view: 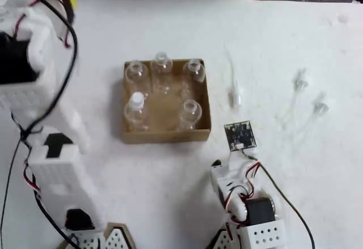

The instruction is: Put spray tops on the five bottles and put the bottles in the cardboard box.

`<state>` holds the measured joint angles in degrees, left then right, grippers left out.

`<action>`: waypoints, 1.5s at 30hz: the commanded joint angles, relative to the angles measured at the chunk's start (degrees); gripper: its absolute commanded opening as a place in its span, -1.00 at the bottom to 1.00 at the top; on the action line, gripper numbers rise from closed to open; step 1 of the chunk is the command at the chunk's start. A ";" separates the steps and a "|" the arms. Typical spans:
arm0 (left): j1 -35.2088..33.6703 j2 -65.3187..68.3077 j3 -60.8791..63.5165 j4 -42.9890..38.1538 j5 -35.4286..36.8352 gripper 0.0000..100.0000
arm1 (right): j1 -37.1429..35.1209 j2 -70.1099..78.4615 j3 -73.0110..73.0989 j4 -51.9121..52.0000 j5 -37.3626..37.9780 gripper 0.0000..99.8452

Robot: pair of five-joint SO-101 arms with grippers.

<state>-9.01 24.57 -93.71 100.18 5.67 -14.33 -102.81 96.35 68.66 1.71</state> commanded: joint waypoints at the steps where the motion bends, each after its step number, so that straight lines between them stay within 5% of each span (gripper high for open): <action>1: 4.09 -7.16 -1.76 2.37 -0.35 -0.95 | 0.40 -0.31 0.53 0.31 0.62 -0.67; 7: 4.35 -11.65 -1.76 2.46 8.70 -0.96 | 0.40 -0.31 0.53 0.31 0.62 -0.67; 15: 9.01 -19.47 -1.67 2.55 -0.53 -0.96 | 0.40 -0.31 0.53 0.31 0.62 -0.67; 22: 10.51 -26.77 0.53 2.55 -0.70 -0.96 | 0.40 -0.31 0.53 0.31 0.62 -0.67; 31: 10.51 -49.19 41.05 -0.35 -0.88 -0.96 | 0.40 -0.31 0.53 0.31 0.62 -0.67; 45: 10.59 -77.32 99.78 -41.76 -0.44 -0.96 | 0.40 -0.31 0.53 0.31 0.62 -0.67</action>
<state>1.10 -46.99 -2.29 67.03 5.41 -14.33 -102.81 96.35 68.66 1.71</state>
